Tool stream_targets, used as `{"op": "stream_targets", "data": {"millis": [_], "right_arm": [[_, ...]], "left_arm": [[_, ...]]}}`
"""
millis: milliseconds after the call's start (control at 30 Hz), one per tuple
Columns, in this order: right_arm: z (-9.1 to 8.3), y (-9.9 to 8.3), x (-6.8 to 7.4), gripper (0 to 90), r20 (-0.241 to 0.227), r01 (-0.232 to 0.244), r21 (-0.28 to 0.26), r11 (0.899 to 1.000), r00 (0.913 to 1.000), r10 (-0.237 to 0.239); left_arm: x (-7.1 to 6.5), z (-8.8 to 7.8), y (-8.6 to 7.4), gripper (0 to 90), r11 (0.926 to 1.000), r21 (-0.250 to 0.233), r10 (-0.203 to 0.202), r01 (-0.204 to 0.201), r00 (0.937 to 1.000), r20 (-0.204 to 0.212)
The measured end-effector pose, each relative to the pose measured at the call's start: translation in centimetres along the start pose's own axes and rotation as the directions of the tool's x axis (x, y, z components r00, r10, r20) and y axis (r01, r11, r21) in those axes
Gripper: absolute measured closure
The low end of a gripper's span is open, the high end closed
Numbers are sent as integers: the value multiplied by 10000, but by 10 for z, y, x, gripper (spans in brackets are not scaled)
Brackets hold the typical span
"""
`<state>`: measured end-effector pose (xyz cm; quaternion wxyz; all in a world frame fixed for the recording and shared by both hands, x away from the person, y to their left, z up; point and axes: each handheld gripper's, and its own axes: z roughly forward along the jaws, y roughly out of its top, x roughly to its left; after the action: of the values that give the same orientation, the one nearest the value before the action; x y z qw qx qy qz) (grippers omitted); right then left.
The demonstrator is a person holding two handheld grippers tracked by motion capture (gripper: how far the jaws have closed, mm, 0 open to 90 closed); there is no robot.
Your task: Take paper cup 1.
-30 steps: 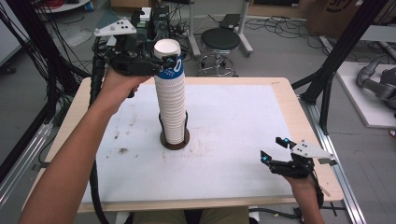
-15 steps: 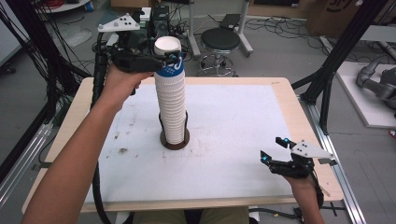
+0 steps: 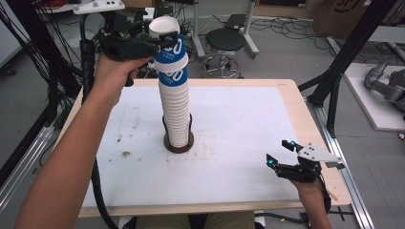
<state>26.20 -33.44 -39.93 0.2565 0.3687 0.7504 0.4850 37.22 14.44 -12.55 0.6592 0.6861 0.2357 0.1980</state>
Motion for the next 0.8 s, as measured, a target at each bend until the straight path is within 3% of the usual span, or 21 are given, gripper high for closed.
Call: {"op": "stream_targets", "data": {"millis": [433, 800], "right_arm": [[0, 0, 1, 202, -5, 4, -10, 10000, 10000, -4], [1, 0, 2, 202, -8, -20, 6, 10000, 10000, 20]], "left_arm": [[0, -32, 21, 298, 9974, -696, 167, -176, 9998, -142], [7, -73, 15, 297, 9958, -881, 206, -254, 9982, -556]]}}
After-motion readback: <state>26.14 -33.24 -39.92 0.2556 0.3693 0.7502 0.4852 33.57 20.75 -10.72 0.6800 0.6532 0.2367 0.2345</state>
